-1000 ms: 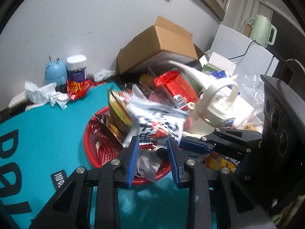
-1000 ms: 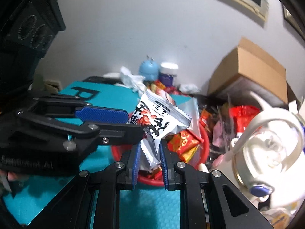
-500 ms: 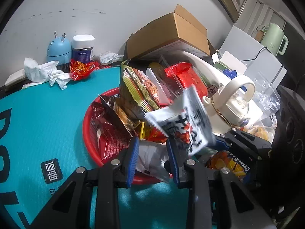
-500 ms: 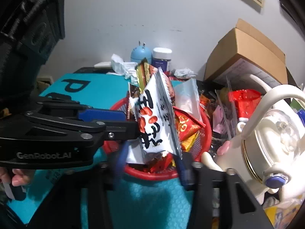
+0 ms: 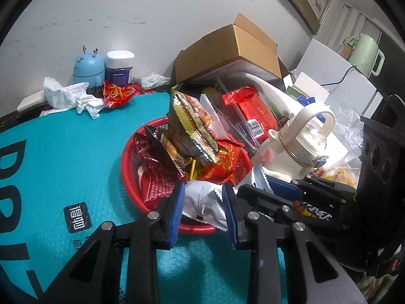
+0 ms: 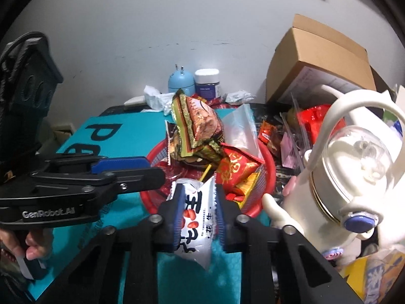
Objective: Organize snacks
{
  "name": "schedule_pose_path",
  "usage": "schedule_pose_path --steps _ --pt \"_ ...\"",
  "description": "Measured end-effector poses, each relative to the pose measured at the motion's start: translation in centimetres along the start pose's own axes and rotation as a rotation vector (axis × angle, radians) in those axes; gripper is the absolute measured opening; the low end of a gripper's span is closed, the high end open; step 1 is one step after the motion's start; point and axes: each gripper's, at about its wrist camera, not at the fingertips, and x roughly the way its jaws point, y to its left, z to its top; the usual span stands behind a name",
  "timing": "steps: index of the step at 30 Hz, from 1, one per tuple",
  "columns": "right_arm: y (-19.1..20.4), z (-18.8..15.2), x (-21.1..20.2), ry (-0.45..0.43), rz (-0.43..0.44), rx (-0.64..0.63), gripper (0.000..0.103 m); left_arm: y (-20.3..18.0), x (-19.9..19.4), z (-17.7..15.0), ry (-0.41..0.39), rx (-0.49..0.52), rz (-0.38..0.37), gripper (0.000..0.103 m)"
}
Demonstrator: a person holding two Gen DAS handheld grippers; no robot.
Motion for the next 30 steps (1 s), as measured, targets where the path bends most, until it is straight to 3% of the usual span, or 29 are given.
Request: schedule_pose_path --steps 5,12,17,24,28,30 --pt "-0.2 0.0 -0.8 -0.026 0.009 0.037 0.014 0.0 -0.5 -0.3 -0.001 -0.002 0.000 0.030" --pt "-1.3 1.8 -2.3 -0.133 -0.056 0.103 0.013 -0.2 -1.7 0.0 -0.039 -0.005 0.031 0.030" --pt "-1.6 3.1 -0.8 -0.150 -0.119 0.096 0.013 -0.2 -2.4 0.2 -0.055 0.012 0.081 0.030" --pt "-1.8 2.6 2.0 -0.141 -0.071 0.119 0.013 0.5 -2.0 0.0 -0.041 0.011 0.120 0.030" --pt "-1.6 2.3 2.7 -0.113 -0.054 0.119 0.019 0.6 -1.5 -0.2 -0.023 0.024 0.138 0.030" --pt "-1.6 2.3 2.6 -0.106 -0.040 0.122 0.029 0.6 -1.4 -0.4 -0.016 0.021 0.130 0.030"
